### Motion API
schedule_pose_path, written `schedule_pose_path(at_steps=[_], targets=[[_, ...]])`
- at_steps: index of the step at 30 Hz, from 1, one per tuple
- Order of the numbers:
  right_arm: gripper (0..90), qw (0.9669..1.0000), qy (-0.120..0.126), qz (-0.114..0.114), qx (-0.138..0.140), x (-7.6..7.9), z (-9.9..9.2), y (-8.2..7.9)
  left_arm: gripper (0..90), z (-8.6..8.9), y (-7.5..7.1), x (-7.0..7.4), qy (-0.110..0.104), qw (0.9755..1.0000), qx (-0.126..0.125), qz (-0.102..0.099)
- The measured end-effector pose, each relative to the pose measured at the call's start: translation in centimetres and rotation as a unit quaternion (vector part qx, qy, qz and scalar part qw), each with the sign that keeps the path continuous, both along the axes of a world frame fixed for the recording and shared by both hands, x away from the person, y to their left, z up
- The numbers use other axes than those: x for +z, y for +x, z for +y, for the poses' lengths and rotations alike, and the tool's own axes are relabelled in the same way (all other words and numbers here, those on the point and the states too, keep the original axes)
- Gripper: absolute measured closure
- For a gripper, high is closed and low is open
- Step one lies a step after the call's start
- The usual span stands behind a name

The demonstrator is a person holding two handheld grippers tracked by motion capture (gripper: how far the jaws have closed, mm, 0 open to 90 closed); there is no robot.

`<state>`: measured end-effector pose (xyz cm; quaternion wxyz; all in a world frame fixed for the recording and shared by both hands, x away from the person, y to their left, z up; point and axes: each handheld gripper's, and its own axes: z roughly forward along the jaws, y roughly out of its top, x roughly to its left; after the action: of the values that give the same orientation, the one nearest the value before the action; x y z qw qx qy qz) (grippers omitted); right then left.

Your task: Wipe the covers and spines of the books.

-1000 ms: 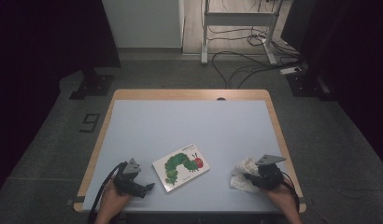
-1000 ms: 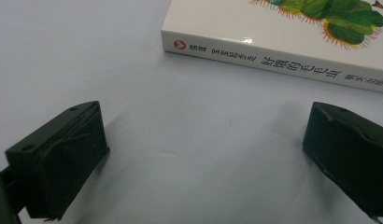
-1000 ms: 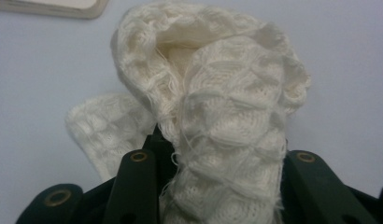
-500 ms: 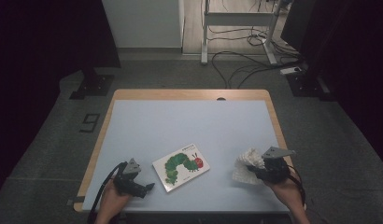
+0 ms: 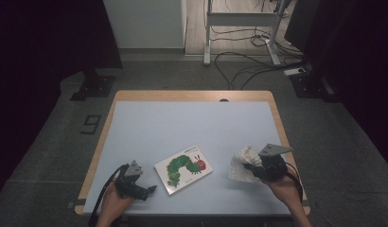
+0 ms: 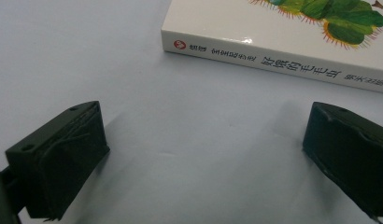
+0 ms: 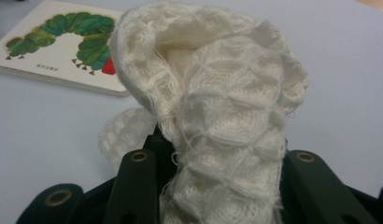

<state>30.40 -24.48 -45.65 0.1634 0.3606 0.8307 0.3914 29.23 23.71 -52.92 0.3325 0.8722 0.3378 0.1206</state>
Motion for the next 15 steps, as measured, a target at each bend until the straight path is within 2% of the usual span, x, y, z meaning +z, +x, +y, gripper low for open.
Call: schedule_pose_path(at_steps=[15], targets=[[60.8, 0.9991, 0.005, -0.003, 0.042, 0.1, 4.3, 1.7, 0.0, 0.0, 0.0, 0.0, 0.000, 1.0000, 0.000, 0.000]])
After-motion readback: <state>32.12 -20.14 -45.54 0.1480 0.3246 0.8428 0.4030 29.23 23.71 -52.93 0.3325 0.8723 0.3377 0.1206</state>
